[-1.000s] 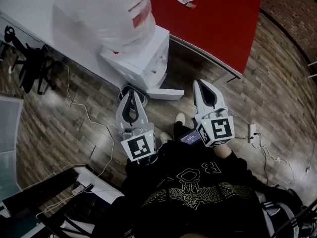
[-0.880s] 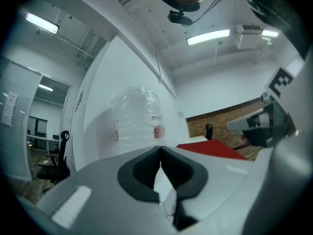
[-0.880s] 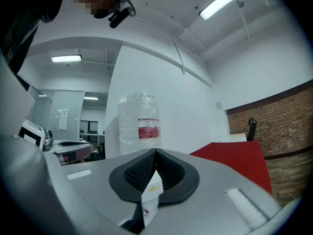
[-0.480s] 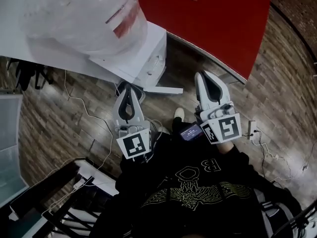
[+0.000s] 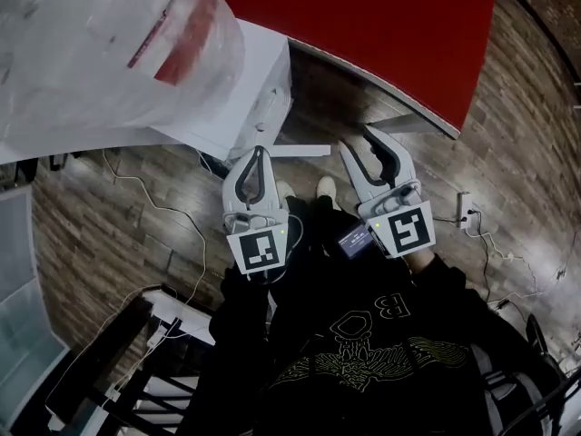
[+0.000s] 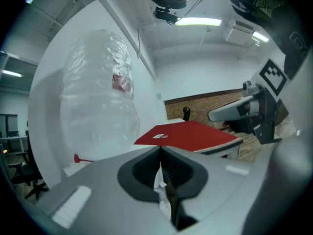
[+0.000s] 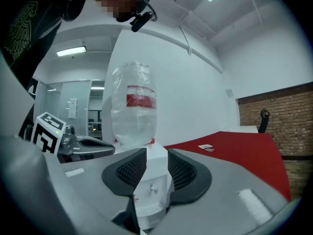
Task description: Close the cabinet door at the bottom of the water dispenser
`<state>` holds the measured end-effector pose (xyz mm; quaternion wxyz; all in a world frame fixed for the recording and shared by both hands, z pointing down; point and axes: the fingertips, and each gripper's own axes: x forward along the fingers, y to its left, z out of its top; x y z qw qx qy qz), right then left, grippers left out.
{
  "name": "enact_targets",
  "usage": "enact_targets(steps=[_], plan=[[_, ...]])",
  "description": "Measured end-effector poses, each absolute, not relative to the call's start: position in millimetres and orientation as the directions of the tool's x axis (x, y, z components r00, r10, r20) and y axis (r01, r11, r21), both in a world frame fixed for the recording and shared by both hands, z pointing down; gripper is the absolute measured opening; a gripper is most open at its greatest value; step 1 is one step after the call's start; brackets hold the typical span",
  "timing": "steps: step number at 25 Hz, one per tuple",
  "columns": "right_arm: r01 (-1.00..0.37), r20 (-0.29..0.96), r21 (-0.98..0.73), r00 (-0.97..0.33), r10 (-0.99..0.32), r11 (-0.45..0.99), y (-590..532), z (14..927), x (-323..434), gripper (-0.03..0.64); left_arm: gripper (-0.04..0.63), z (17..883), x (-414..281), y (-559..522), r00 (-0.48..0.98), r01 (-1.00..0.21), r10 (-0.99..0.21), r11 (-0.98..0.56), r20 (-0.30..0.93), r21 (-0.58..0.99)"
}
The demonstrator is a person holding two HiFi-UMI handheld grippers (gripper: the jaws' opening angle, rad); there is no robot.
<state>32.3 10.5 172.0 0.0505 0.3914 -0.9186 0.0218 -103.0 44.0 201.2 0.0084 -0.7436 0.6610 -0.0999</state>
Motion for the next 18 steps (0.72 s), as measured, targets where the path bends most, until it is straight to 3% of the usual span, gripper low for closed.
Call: enact_targets(steps=[4,8,18], plan=[[-0.677,0.182,0.02,-0.721,-0.668,0.736,26.0,250.0,24.1,0.129,0.008,267.6,-95.0,52.0,0.181,-0.942,-0.953,-0.239,0.245,-0.235],[-0.617,0.313,0.018,-0.744,-0.591,0.787,27.8,326.7,10.8,0.135,0.008,338.4,-97.8,36.7,0.14,-0.978,-0.937,-0.181,0.321,-0.101],[-0.557,0.472,0.021,-0.727,-0.499,0.83,21.8,481.6,3.8,0.157,0.008,433.4,-87.5,-6.5,0.14,-0.983,-0.941,-0.17,0.309,-0.071]])
